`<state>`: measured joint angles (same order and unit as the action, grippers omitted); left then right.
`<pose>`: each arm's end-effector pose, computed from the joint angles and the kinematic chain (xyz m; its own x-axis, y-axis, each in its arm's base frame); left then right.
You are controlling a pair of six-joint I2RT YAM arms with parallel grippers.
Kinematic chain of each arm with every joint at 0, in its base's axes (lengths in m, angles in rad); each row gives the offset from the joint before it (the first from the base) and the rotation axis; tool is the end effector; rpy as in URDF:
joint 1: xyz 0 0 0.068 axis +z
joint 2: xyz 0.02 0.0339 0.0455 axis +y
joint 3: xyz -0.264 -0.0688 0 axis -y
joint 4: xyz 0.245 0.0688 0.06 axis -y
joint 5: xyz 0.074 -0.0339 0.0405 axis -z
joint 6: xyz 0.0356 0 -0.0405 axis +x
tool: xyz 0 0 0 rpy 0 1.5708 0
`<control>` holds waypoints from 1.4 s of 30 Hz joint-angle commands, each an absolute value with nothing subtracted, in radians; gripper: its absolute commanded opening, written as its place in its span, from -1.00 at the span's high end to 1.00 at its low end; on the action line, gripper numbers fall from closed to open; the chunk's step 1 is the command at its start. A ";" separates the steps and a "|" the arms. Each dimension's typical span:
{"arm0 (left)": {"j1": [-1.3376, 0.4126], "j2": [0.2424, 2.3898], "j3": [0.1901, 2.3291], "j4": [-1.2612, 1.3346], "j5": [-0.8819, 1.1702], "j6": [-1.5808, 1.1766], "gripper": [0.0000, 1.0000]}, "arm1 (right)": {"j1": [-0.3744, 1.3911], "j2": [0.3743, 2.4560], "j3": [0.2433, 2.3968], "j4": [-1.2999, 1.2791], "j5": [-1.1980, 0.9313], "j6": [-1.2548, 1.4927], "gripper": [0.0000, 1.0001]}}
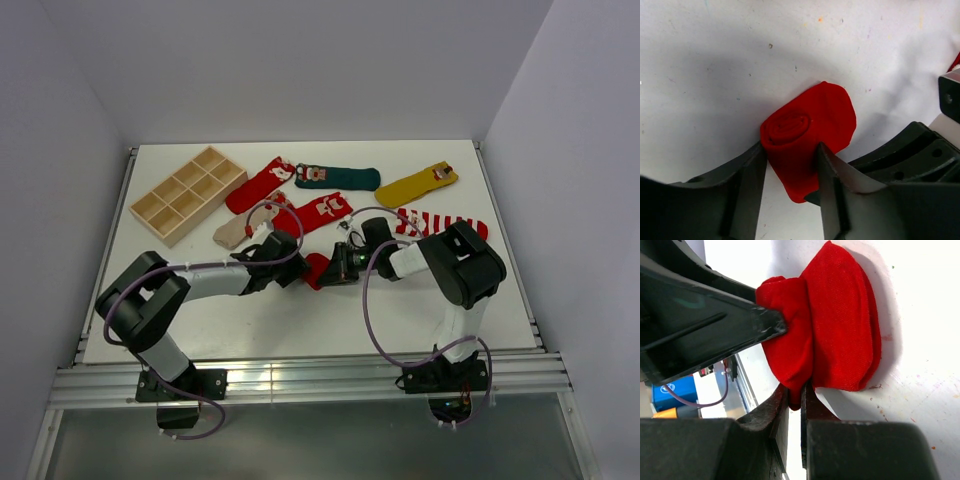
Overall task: Roll the socks
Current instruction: Roll the sock at the center of the board.
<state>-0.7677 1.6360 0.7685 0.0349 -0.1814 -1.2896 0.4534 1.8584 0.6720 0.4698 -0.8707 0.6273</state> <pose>0.2309 -0.2140 0.1482 -0.7200 -0.6184 -0.3149 -0.3460 0.7133 -0.6095 0.2717 0.1627 0.0984 -0.9480 -0.0412 -0.3156 -0.3016 0.4333 0.8493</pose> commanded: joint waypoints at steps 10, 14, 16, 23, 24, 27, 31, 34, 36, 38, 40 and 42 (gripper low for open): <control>-0.773 1.697 0.805 -0.098 -0.224 -1.269 0.94 | 0.454 1.666 0.629 0.295 -0.629 0.486 0.63; -0.773 1.715 0.827 -0.104 -0.198 -1.232 0.99 | 0.474 1.504 0.588 0.253 -0.488 0.411 0.27; -0.772 1.726 0.839 -0.106 -0.181 -1.207 0.99 | 0.508 1.404 0.574 0.232 -0.364 0.382 0.10; -0.769 1.764 0.894 -0.126 -0.068 -1.137 0.99 | 0.722 1.236 0.542 0.218 0.044 0.218 -0.18; -0.770 1.766 0.897 -0.133 -0.058 -1.128 0.99 | 0.747 1.235 0.540 0.224 0.078 0.210 -0.20; -0.764 1.775 0.917 -0.167 -0.040 -1.097 0.99 | 0.831 1.255 0.538 0.245 0.169 0.176 -0.21; -0.752 1.792 0.930 -0.186 -0.014 -1.071 0.99 | 0.923 1.313 0.557 0.267 0.259 0.140 -0.22; -0.747 1.799 0.943 -0.196 -0.009 -1.055 0.99 | 0.983 1.382 0.584 0.271 0.334 0.111 -0.22; -0.747 1.802 0.954 -0.209 -0.009 -1.046 0.99 | 1.020 1.426 0.600 0.281 0.354 0.094 -0.22; -0.746 1.813 0.969 -0.215 -0.009 -1.037 0.99 | 1.037 1.457 0.621 0.284 0.391 0.083 -0.22; -0.746 1.821 0.979 -0.225 0.004 -1.028 0.99 | 1.060 1.502 0.638 0.281 0.428 0.072 -0.22; -0.747 1.825 0.983 -0.227 0.011 -1.022 0.99 | 1.072 1.523 0.652 0.284 0.446 0.060 -0.21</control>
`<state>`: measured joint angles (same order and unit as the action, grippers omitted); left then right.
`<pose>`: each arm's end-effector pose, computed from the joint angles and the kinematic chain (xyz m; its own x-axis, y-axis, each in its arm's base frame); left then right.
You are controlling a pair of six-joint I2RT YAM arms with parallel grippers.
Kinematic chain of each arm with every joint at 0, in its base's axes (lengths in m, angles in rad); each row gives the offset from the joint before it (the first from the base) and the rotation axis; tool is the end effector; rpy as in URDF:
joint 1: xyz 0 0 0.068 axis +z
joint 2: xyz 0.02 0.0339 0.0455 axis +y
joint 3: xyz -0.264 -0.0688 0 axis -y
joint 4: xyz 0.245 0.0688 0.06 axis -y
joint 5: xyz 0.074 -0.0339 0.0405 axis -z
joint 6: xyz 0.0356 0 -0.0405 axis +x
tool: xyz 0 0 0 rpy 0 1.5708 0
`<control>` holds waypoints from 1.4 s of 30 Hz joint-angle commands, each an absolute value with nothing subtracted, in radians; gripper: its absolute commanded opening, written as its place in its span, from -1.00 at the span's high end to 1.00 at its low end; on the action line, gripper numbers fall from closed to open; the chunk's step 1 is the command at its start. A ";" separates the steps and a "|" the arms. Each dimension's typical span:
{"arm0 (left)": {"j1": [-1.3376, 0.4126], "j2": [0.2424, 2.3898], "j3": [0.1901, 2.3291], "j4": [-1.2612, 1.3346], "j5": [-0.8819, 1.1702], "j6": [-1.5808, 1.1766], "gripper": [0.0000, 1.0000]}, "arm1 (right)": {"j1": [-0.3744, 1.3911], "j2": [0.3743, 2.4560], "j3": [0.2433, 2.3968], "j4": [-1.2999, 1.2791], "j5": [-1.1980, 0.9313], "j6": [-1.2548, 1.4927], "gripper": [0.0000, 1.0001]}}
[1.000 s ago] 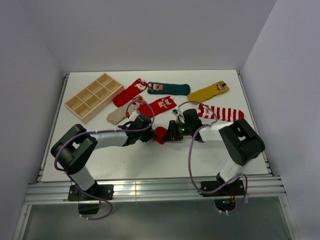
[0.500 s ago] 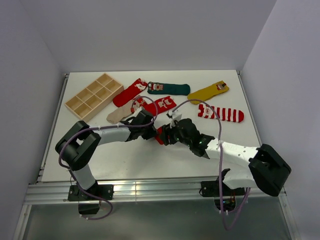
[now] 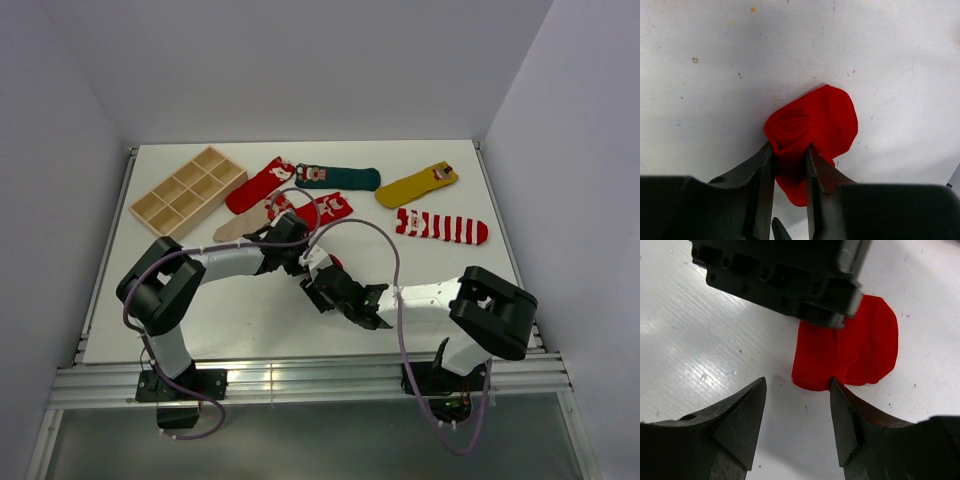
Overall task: Roll the socks
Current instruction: Roll the sock at the center of the board.
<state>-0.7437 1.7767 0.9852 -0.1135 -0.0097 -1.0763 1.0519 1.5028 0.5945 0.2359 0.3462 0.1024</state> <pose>0.2626 -0.2411 0.1536 -0.8667 -0.3987 -0.2999 -0.1903 0.8198 -0.5401 0.1514 0.2408 0.1537 -0.3773 -0.4668 -0.7998 -0.6500 0.7487 -0.1303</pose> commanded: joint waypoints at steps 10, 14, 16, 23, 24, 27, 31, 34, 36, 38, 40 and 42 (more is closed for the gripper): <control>-0.747 1.833 0.992 -0.232 0.032 -1.000 0.99 | 1.088 1.649 0.692 0.281 0.518 0.046 -0.12; -0.746 1.838 0.996 -0.244 0.023 -0.994 0.99 | 1.088 1.635 0.690 0.268 0.529 0.057 -0.07; -0.746 1.841 0.999 -0.244 0.020 -0.993 0.99 | 1.088 1.600 0.680 0.259 0.500 0.061 -0.07; -0.746 1.850 1.011 -0.256 0.015 -0.988 0.99 | 1.089 1.457 0.690 0.187 0.477 0.077 -0.11; -0.746 1.851 1.012 -0.258 0.017 -0.988 0.99 | 1.089 1.459 0.695 0.186 0.482 0.072 -0.11; -0.747 1.852 1.020 -0.264 0.017 -0.985 0.99 | 1.088 1.479 0.709 0.195 0.486 0.057 -0.11; -0.746 1.852 1.023 -0.270 0.017 -0.982 0.99 | 1.086 1.531 0.709 0.227 0.477 0.060 -0.11; -0.746 1.850 1.023 -0.272 0.015 -0.977 0.99 | 1.078 1.589 0.706 0.252 0.472 0.069 -0.11; -0.747 1.852 1.022 -0.270 0.018 -0.976 0.99 | 1.068 1.624 0.700 0.268 0.472 0.074 -0.11; -0.747 1.852 1.020 -0.270 0.015 -0.976 0.99 | 1.054 1.644 0.690 0.276 0.477 0.084 -0.10; -0.747 1.850 1.017 -0.268 0.018 -0.977 0.99 | 1.040 1.654 0.678 0.288 0.462 0.098 -0.10; -0.746 1.852 1.015 -0.262 0.020 -0.976 0.99 | 1.016 1.657 0.673 0.298 0.451 0.100 -0.08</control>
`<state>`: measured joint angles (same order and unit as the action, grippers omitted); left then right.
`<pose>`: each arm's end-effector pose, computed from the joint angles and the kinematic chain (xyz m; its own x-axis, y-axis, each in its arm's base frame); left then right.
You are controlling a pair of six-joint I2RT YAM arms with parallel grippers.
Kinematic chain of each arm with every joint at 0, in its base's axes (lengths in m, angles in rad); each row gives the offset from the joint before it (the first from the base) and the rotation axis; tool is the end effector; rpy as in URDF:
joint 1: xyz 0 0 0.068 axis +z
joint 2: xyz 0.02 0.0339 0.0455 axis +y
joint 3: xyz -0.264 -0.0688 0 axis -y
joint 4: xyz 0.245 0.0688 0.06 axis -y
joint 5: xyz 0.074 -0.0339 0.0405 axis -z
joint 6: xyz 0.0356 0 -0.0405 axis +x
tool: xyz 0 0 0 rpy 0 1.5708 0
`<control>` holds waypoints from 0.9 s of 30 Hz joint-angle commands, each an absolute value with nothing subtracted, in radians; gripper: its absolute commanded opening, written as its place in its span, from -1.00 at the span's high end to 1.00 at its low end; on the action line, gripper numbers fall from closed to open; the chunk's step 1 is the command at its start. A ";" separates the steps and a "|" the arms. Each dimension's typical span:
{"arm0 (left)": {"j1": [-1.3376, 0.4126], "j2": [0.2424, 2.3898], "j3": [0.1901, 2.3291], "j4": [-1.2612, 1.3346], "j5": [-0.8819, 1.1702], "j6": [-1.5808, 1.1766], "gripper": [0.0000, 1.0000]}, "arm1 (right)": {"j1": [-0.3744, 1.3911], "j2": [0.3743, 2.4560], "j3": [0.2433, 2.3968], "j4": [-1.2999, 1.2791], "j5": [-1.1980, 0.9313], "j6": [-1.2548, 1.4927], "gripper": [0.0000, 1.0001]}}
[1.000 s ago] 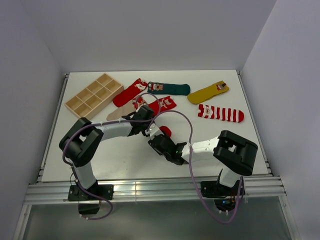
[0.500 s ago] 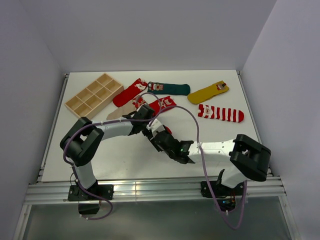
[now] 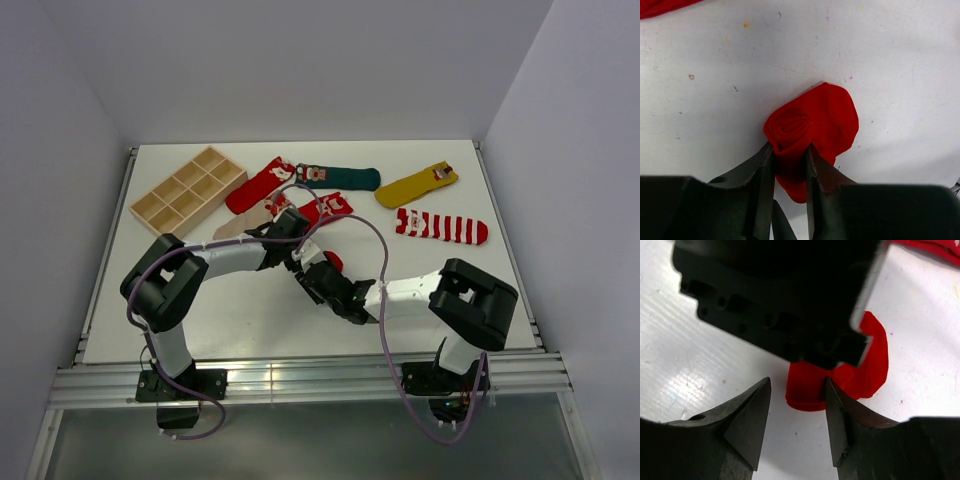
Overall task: Roll the socks
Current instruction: Roll the sock at the center of the board.
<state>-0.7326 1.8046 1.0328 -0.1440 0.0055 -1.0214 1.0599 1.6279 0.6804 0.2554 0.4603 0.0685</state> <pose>0.2715 -0.2445 0.1555 -0.8804 -0.3552 -0.3144 -0.1523 0.8394 -0.5218 0.1646 0.2612 0.1456 -0.3533 -0.5050 -0.7875 -0.5915 0.7728 -0.2301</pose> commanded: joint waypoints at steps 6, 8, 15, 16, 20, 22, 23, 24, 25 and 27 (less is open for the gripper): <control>-0.747 1.852 1.012 -0.256 0.032 -0.963 0.99 | 0.953 1.694 0.675 0.293 0.405 0.133 -0.05; -0.746 1.853 1.012 -0.255 0.035 -0.957 0.99 | 0.943 1.707 0.680 0.290 0.403 0.138 -0.04; -0.746 1.868 1.022 -0.259 0.048 -0.950 0.99 | 0.934 1.684 0.669 0.281 0.370 0.143 0.02; -0.747 1.868 1.023 -0.261 0.049 -0.948 0.99 | 0.934 1.689 0.675 0.273 0.371 0.144 0.03; -0.747 1.861 1.028 -0.268 0.049 -0.934 0.99 | 0.931 1.735 0.702 0.246 0.382 0.158 0.09; -0.746 1.856 1.028 -0.264 0.049 -0.927 0.99 | 0.925 1.782 0.735 0.206 0.406 0.176 0.10; -0.747 1.853 1.028 -0.262 0.049 -0.920 0.99 | 0.925 1.798 0.744 0.190 0.423 0.182 0.17; -0.746 1.852 1.028 -0.258 0.051 -0.919 0.99 | 0.919 1.811 0.753 0.164 0.426 0.190 0.23; -0.746 1.850 1.026 -0.256 0.054 -0.914 0.99 | 0.916 1.830 0.767 0.154 0.416 0.198 0.28; -0.746 1.848 1.029 -0.252 0.057 -0.910 0.99 | 0.902 1.833 0.767 0.146 0.400 0.207 0.52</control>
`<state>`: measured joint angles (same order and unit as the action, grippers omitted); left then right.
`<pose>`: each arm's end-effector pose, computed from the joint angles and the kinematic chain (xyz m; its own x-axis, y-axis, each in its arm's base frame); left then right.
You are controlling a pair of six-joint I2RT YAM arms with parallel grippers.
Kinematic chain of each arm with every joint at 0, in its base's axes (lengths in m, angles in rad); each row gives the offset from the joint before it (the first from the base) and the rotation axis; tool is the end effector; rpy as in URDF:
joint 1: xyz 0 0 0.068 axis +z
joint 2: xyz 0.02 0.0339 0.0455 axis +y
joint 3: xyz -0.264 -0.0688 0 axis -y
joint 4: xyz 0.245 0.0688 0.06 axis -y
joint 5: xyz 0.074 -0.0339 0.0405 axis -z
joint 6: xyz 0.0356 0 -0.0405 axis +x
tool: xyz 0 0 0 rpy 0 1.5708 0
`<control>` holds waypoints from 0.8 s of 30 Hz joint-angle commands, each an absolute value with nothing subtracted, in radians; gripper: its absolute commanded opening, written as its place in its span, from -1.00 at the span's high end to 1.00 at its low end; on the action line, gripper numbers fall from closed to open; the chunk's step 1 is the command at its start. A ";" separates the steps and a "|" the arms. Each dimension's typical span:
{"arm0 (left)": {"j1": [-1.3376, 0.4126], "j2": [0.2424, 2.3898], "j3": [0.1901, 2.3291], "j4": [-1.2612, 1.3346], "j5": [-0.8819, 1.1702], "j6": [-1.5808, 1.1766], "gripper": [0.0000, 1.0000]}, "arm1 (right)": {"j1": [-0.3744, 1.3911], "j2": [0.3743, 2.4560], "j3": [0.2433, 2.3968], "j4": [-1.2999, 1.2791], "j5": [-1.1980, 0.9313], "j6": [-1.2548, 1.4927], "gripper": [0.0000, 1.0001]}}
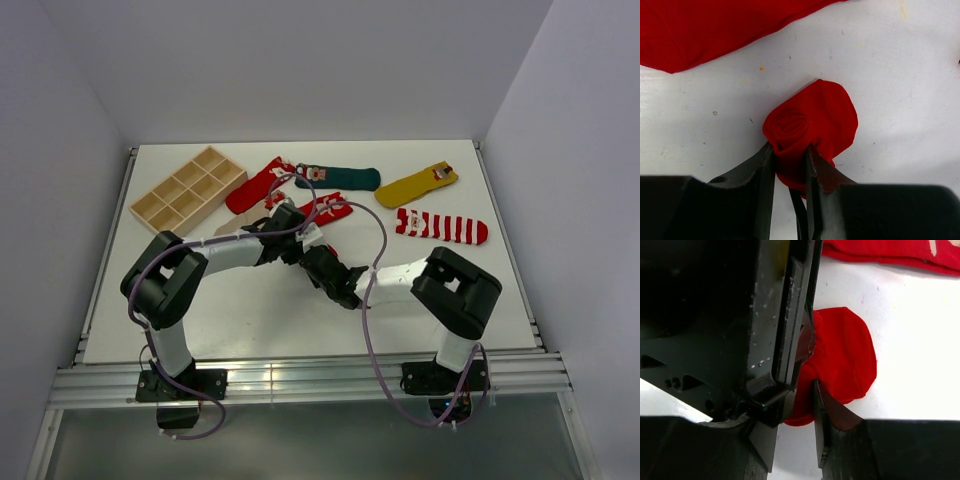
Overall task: Roll the socks
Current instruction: Roll the sock at the center of the board.
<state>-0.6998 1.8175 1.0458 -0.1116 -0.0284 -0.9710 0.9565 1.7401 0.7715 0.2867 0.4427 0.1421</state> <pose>0.2848 -0.2385 0.1570 -0.8538 -0.3598 -0.3763 -0.1324 0.8491 -0.5114 0.2056 0.2651 0.1389 -0.4370 -0.3976 -0.8068 -0.4897 0.8576 -0.1573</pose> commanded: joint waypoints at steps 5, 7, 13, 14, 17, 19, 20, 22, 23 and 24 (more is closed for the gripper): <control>-0.745 1.841 1.031 -0.244 0.054 -0.907 0.94 | 0.873 1.799 0.750 0.141 0.269 0.216 1.00; -0.744 1.822 1.028 -0.244 0.029 -0.913 0.74 | 0.855 1.773 0.738 0.118 0.157 0.230 1.00; -0.724 1.758 0.991 -0.230 -0.035 -0.966 0.14 | 0.812 1.730 0.727 0.055 -0.084 0.298 1.00; -0.715 1.738 0.985 -0.226 -0.043 -0.976 0.02 | 0.802 1.723 0.724 0.054 -0.113 0.307 1.00; -0.700 1.697 0.960 -0.213 -0.075 -1.002 -0.41 | 0.781 1.717 0.719 0.041 -0.211 0.339 1.00; -0.695 1.677 0.943 -0.207 -0.100 -1.022 -0.68 | 0.775 1.715 0.726 0.038 -0.250 0.354 1.00; -0.689 1.651 0.928 -0.199 -0.106 -1.028 -0.76 | 0.761 1.713 0.730 0.035 -0.270 0.357 1.00; -0.681 1.626 0.908 -0.192 -0.127 -1.055 -0.82 | 0.744 1.715 0.735 0.035 -0.348 0.374 1.00; -0.677 1.599 0.887 -0.186 -0.133 -1.063 -0.86 | 0.733 1.715 0.741 0.035 -0.376 0.380 1.00; -0.673 1.583 0.873 -0.172 -0.144 -1.083 -0.86 | 0.714 1.713 0.745 0.040 -0.406 0.402 1.00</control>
